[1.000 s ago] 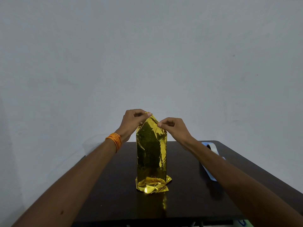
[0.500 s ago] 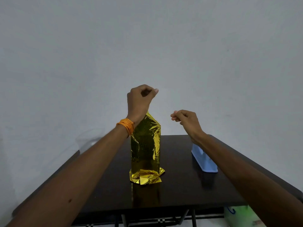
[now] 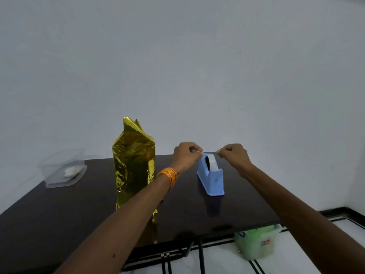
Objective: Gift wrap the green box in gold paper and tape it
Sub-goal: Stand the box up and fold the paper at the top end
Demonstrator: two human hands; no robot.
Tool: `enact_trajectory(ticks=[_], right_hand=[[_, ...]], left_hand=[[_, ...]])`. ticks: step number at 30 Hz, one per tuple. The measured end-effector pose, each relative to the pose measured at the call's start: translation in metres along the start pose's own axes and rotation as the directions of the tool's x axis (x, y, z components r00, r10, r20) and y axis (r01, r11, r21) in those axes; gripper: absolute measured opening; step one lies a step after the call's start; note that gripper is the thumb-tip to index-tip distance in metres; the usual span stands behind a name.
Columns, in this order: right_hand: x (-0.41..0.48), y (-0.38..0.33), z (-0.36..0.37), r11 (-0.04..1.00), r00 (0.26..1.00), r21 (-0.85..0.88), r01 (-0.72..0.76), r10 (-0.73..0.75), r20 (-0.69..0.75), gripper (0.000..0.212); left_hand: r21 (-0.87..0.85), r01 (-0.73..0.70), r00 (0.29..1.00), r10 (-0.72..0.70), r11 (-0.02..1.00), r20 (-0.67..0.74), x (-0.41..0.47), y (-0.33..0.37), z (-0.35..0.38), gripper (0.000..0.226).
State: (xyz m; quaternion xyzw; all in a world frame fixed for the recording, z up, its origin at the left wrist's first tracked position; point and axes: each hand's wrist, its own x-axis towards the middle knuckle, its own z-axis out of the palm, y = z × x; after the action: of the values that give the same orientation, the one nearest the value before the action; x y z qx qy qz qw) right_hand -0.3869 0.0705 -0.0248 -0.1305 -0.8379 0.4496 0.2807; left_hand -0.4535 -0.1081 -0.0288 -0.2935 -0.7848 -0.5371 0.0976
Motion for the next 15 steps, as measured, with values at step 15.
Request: enact_trajectory(ticks=[15], right_hand=[[0.003, 0.044, 0.022, 0.851, 0.879, 0.251, -0.461, 0.398, 0.263, 0.016]], left_hand=[[0.099, 0.134, 0.971, -0.151, 0.986, 0.188, 0.002, -0.066, 0.080, 0.039]])
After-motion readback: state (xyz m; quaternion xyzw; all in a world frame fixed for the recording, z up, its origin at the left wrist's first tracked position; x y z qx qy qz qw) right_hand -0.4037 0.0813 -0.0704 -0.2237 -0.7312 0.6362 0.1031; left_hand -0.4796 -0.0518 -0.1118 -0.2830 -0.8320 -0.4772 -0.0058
